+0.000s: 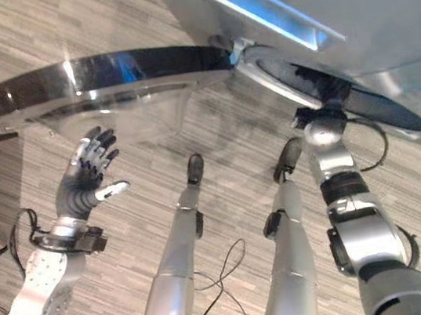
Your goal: Grab the laundry basket,head to the washer,open it,put in the laundry and shut it.
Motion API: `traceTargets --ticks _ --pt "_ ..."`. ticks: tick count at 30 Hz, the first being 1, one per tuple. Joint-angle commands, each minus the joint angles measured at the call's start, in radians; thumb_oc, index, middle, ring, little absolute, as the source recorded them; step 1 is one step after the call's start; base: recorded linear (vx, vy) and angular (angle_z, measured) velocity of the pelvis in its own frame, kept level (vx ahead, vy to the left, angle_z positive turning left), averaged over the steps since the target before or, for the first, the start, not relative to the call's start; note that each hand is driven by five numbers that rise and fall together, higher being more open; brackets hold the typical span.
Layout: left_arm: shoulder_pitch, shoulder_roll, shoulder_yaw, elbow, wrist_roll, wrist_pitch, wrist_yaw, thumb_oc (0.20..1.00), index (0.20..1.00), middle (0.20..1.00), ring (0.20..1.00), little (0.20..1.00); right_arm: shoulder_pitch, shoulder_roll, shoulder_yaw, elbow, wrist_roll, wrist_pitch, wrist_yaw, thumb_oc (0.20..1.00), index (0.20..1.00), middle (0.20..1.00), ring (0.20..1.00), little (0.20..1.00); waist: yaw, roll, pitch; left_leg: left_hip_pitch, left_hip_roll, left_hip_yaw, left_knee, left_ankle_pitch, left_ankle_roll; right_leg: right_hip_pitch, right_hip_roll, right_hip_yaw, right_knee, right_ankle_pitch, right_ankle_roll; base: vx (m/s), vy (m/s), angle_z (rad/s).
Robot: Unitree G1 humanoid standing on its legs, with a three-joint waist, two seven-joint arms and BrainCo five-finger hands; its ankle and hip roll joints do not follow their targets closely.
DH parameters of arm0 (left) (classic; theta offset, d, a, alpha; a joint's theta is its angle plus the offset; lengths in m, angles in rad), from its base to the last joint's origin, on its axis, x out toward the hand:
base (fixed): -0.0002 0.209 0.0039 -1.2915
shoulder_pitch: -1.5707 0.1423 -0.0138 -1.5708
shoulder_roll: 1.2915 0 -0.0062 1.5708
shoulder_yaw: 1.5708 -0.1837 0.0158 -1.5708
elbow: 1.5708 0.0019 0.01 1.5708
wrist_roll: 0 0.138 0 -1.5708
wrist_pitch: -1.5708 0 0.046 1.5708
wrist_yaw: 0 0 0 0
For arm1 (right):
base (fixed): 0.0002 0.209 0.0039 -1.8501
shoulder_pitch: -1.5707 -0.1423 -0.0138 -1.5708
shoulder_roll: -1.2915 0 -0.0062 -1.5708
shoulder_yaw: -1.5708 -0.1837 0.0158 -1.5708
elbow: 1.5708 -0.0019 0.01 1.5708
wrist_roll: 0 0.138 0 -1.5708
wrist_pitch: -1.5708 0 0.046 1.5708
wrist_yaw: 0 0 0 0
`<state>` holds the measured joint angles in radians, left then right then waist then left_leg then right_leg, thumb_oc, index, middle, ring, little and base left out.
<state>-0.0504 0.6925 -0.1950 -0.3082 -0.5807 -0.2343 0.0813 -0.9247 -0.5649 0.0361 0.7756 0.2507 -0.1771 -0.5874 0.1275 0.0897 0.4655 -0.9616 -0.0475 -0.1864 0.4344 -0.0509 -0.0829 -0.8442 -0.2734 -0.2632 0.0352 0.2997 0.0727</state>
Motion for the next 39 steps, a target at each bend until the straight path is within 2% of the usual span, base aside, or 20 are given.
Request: traceTargets --ticks 1,2,3,6,8,9,14,15,16,18,20,21,22,26,27,30,31,36,38,39 --pt "0.027 0.004 -0.062 -0.058 -0.044 -0.047 -0.029 1.000 1.000 1.000 1.000 1.000 -0.162 -0.182 0.092 0.162 0.013 -0.019 -0.027 0.200 0.200 0.200 0.200 0.200 0.074 0.065 -0.083 0.134 0.031 0.037 -0.310 0.095 0.003 0.059 -0.025 -0.020 0.193 -0.297 0.070 -0.01 -0.069 0.01" --pt "0.018 0.013 -0.074 -0.062 -0.052 -0.045 -0.032 1.000 1.000 1.000 1.000 1.000 -0.238 -0.224 0.146 0.280 0.058 -0.009 0.010 0.200 0.200 0.200 0.200 0.200 0.088 0.064 -0.085 0.136 0.032 0.035 -0.312 0.098 0.000 0.061 -0.027 -0.022 0.196 -0.301 0.069 -0.03 -0.076 0.02" --pt "-0.007 0.010 -0.090 -0.051 -0.040 -0.028 -0.048 1.000 1.000 1.000 1.000 1.000 -0.358 -0.298 0.310 0.555 0.113 0.044 0.171 1.000 1.000 1.000 1.000 1.000 0.115 0.072 -0.082 0.136 0.033 0.037 -0.310 0.101 -0.008 0.059 -0.030 -0.028 0.207 -0.308 0.067 -0.02 -0.071 0.02" --pt "-0.010 -0.006 -0.087 -0.053 -0.029 -0.025 -0.061 1.000 1.000 1.000 1.000 1.000 -0.396 -0.306 0.367 0.628 0.148 0.055 0.233 1.000 1.000 1.000 1.000 1.000 0.125 0.078 -0.085 0.128 0.034 0.038 -0.307 0.102 -0.010 0.051 -0.031 -0.028 0.212 -0.311 0.066 -0.01 -0.017 0.06" --pt "0.004 -0.030 -0.066 -0.053 -0.013 -0.025 -0.058 1.000 1.000 1.000 1.000 1.000 -0.323 -0.224 0.391 0.591 0.134 0.045 0.261 1.000 1.000 1.000 1.000 1.000 0.122 0.084 -0.079 0.119 0.038 0.044 -0.312 0.111 -0.010 0.037 -0.026 -0.019 0.214 -0.311 0.064 -0.01 0.034 0.09" --pt "0.009 -0.029 -0.064 -0.054 -0.013 -0.025 -0.058 1.000 1.000 1.000 1.000 1.000 -0.315 -0.221 0.387 0.584 0.132 0.046 0.257 1.000 1.000 1.000 1.000 1.000 0.121 0.081 -0.083 0.119 0.038 0.044 -0.313 0.111 -0.010 0.036 -0.026 -0.018 0.214 -0.311 0.064 -0.02 0.037 0.01" --pt "-0.001 -0.063 -0.035 -0.030 0.010 -0.027 -0.032 1.000 1.000 1.000 1.000 1.000 -0.120 -0.014 0.377 0.481 0.045 0.032 0.267 1.000 1.000 1.000 1.000 1.000 0.089 0.066 -0.069 0.104 0.043 0.057 -0.319 0.112 -0.005 0.012 -0.012 -0.009 0.203 -0.300 0.061 -0.01 0.022 -0.01" --pt "0.003 -0.076 -0.018 -0.032 0.024 -0.033 -0.017 1.000 1.000 1.000 1.000 1.000 -0.037 0.078 0.373 0.425 -0.013 0.020 0.248 1.000 1.000 1.000 1.000 1.000 0.077 0.067 -0.063 0.102 0.044 0.062 -0.319 0.112 -0.002 0.007 -0.009 -0.002 0.200 -0.295 0.062 -0.01 0.034 -0.01" --pt "0.006 -0.075 -0.017 -0.033 0.024 -0.033 -0.016 1.000 1.000 1.000 1.000 1.000 -0.032 0.080 0.372 0.421 -0.015 0.022 0.246 1.000 1.000 1.000 1.000 1.000 0.077 0.065 -0.065 0.103 0.044 0.062 -0.319 0.112 -0.002 0.007 -0.009 -0.001 0.200 -0.295 0.062 -0.01 0.062 -0.05" --pt "0.015 -0.086 0.013 -0.038 0.043 -0.041 0.008 1.000 1.000 1.000 1.000 1.000 0.089 0.142 0.386 0.246 -0.101 0.013 0.215 1.000 1.000 1.000 1.000 1.000 0.061 0.059 -0.062 0.104 0.046 0.070 -0.317 0.112 0.001 0.008 -0.010 0.003 0.193 -0.285 0.065 -0.01 0.054 -0.07" --pt "0.034 -0.093 0.033 -0.039 0.050 -0.044 0.023 1.000 1.000 1.000 1.000 1.000 0.196 0.151 0.437 0.075 -0.206 0.014 0.219 1.000 1.000 1.000 1.000 1.000 0.043 0.047 -0.059 0.108 0.051 0.074 -0.317 0.113 0.001 0.013 -0.007 0.006 0.187 -0.281 0.065 0.00 0.027 -0.07" --pt "0.037 -0.094 0.033 -0.040 0.050 -0.044 0.023 1.000 1.000 1.000 1.000 1.000 0.204 0.151 0.436 0.067 -0.209 0.018 0.218 1.000 1.000 1.000 1.000 1.000 0.043 0.047 -0.061 0.109 0.051 0.074 -0.317 0.113 0.001 0.014 -0.008 0.006 0.186 -0.281 0.066 -0.01 0.013 -0.08" --pt "0.045 -0.097 0.029 -0.042 0.056 -0.052 0.033 1.000 1.000 1.000 1.000 1.000 0.302 0.149 0.462 -0.048 -0.281 0.015 0.237 1.000 1.000 1.000 1.000 1.000 0.025 0.036 -0.059 0.114 0.053 0.076 -0.313 0.111 0.002 0.022 -0.006 0.006 0.183 -0.277 0.065 -0.01 0.012 -0.08" --pt "0.045 -0.094 0.008 -0.048 0.065 -0.065 0.056 1.000 1.000 1.000 1.000 1.000 0.489 0.153 0.509 -0.195 -0.357 0.010 0.286 1.000 1.000 1.000 1.000 1.000 -0.011 0.010 -0.064 0.132 0.057 0.079 -0.300 0.099 0.006 0.048 -0.007 0.005 0.172 -0.266 0.068 -0.01 0.015 -0.08" --pt "0.047 -0.094 0.007 -0.048 0.065 -0.066 0.056 1.000 1.000 1.000 1.000 1.000 0.493 0.152 0.508 -0.199 -0.358 0.011 0.286 1.000 1.000 1.000 1.000 1.000 -0.011 0.010 -0.065 0.133 0.057 0.079 -0.299 0.099 0.006 0.050 -0.007 0.005 0.171 -0.266 0.068 -0.01 0.006 -0.04" --pt "0.056 -0.078 -0.010 -0.058 0.056 -0.075 0.060 1.000 1.000 1.000 1.000 1.000 0.629 0.126 0.540 -0.245 -0.410 0.012 0.336 1.000 1.000 1.000 1.000 1.000 -0.042 -0.023 -0.079 0.174 0.062 0.082 -0.288 0.082 0.009 0.112 -0.004 0.003 0.142 -0.256 0.073 -0.01 -0.003 -0.21" --pt "0.058 -0.077 -0.011 -0.058 0.056 -0.076 0.060 1.000 1.000 1.000 1.000 1.000 0.633 0.126 0.539 -0.247 -0.411 0.012 0.336 1.000 1.000 1.000 1.000 1.000 -0.042 -0.022 -0.079 0.178 0.062 0.082 -0.289 0.082 0.009 0.117 -0.004 0.002 0.139 -0.255 0.073 0.00 0.005 -0.28" --pt "0.087 -0.025 0.007 -0.063 0.035 -0.079 0.042 1.000 1.000 1.000 1.000 1.000 0.801 0.134 0.493 -0.186 -0.409 0.024 0.385 1.000 1.000 1.000 1.000 1.000 -0.078 -0.071 -0.123 0.330 0.077 0.089 -0.301 0.058 0.014 0.286 0.001 -0.012 0.090 -0.245 0.082 0.05 0.006 -0.06" --pt "0.093 -0.018 0.012 -0.064 0.028 -0.076 0.036 1.000 1.000 1.000 1.000 1.000 0.825 0.139 0.483 -0.179 -0.408 0.024 0.393 1.000 1.000 1.000 1.000 1.000 -0.081 -0.079 -0.127 0.363 0.077 0.088 -0.309 0.058 0.016 0.322 0.001 -0.015 0.077 -0.240 0.084 0.03 -0.006 -0.02" --pt "0.102 -0.011 0.019 -0.067 0.026 -0.075 0.032 1.000 1.000 1.000 1.000 1.000 0.842 0.138 0.474 -0.183 -0.406 0.024 0.400 1.000 1.000 1.000 1.000 1.000 -0.084 -0.084 -0.127 0.378 0.070 0.094 -0.312 0.082 0.021 0.343 -0.007 -0.027 0.068 -0.216 0.078 0.02 0.018 0.03"
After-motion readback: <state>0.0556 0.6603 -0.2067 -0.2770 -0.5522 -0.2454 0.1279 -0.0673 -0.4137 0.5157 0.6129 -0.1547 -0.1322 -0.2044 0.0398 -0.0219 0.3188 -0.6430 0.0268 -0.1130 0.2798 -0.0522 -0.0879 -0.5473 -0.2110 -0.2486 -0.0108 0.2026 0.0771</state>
